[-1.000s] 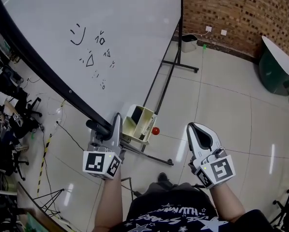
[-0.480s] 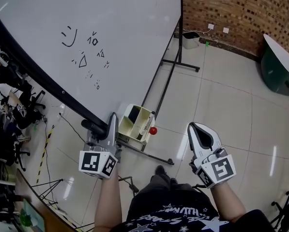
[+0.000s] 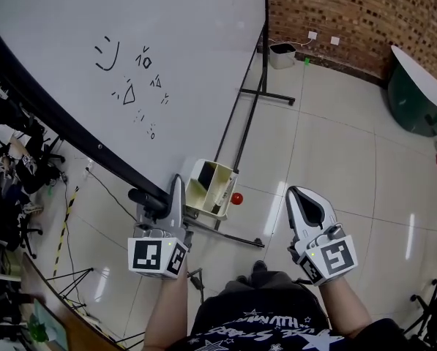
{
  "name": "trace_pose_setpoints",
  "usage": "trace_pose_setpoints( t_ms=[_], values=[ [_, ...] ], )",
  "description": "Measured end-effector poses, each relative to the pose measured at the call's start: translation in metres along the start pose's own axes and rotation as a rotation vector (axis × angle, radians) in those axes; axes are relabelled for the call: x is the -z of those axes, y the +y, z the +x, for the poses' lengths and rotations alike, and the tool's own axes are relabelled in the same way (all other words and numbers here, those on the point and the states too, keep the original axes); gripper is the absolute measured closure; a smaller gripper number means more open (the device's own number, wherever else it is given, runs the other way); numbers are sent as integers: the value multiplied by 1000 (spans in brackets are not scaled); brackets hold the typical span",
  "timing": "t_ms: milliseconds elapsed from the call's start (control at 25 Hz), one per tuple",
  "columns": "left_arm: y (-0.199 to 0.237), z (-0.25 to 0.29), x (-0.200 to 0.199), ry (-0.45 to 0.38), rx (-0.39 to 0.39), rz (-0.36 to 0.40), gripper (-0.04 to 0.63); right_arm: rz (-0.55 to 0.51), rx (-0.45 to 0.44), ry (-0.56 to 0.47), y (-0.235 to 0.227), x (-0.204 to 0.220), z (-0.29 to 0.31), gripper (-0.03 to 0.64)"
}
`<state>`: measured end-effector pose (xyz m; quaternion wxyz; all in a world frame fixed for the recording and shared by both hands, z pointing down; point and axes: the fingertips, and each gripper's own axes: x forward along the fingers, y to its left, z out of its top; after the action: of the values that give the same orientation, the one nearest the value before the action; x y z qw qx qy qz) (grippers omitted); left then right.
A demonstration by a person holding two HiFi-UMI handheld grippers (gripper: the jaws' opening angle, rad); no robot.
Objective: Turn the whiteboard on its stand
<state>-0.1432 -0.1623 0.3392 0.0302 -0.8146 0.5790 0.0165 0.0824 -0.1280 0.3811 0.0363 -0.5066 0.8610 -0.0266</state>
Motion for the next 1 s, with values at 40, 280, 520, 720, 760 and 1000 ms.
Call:
trace_pose_setpoints(
  t_ms=[40, 280, 520, 720, 760, 1000],
  values=[
    [1, 1, 0, 1, -4, -1, 518, 3, 9, 6, 1, 2, 2, 609],
    [-9, -4, -3, 4, -13, -8, 518, 1, 39, 17, 21, -2, -10, 609],
    [-10, -7, -4, 8, -19, -12, 518, -6, 57, 8, 21, -9, -18, 609],
    [-10, -9, -7, 9, -44, -7, 518, -10, 54, 2, 13, -19, -15, 609],
    [-11, -10, -7, 10, -48, -7, 518, -12, 53, 1, 11, -21, -15, 609],
    [-18, -15, -12, 14, -68, -10, 518, -13, 43, 11, 6, -25, -16, 609]
  ],
)
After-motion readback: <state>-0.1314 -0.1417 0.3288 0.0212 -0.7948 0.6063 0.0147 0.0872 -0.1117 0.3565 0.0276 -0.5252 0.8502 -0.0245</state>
